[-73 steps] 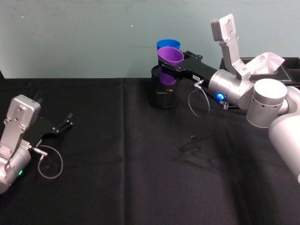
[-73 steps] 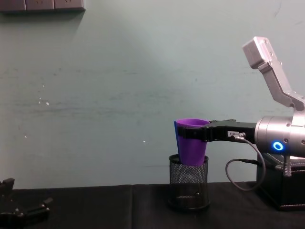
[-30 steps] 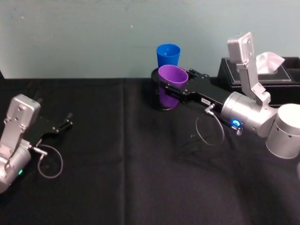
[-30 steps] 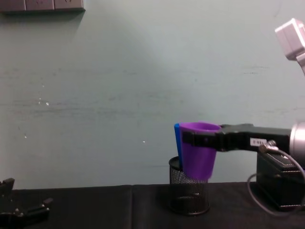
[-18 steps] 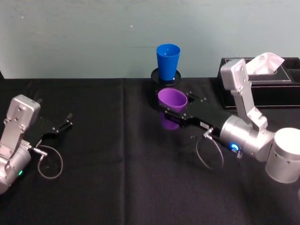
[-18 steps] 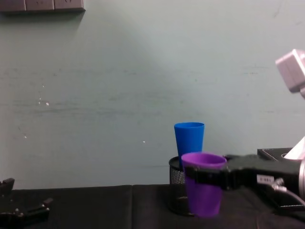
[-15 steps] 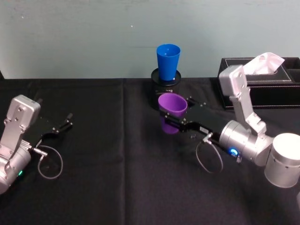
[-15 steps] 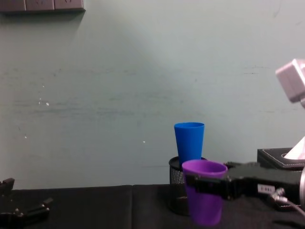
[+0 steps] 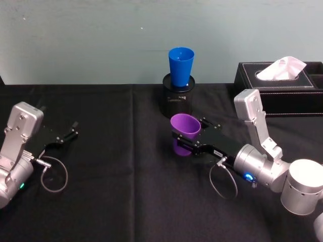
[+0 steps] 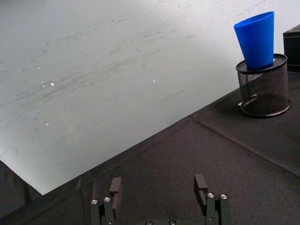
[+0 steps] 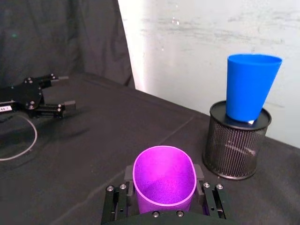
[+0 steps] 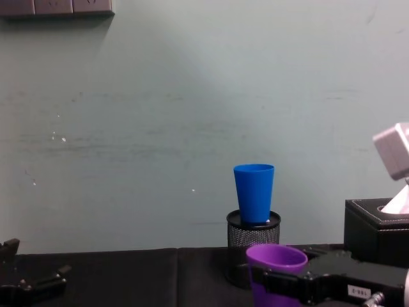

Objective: Pick up one cup with a gripper and tap it against the other cup.

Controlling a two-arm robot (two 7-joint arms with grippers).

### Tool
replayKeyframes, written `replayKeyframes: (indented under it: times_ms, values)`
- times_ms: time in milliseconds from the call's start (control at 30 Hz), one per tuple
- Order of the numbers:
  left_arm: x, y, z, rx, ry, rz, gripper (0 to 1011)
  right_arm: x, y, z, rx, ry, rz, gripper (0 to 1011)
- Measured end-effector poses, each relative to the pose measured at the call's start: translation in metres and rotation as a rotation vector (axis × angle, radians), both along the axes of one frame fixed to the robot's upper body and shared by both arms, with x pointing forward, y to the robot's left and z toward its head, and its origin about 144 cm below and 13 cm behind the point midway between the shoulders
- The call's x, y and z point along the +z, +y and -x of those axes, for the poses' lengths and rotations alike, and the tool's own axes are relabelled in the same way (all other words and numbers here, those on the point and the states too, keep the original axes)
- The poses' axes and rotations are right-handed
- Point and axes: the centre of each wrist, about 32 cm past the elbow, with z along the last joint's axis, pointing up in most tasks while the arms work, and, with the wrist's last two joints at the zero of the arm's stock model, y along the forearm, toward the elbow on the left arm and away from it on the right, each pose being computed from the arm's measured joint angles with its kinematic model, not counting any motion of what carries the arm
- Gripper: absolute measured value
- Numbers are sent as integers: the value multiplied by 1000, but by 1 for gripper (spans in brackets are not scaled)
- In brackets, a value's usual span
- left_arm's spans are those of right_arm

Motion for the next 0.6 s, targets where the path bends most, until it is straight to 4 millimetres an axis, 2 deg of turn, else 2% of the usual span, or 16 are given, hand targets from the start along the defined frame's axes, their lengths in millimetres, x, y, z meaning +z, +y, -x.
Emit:
replayKeyframes:
  times_ms: [600]
  values:
    - [0, 0, 0, 0, 0, 0, 1000, -13, 2, 2, 4, 45, 16, 722]
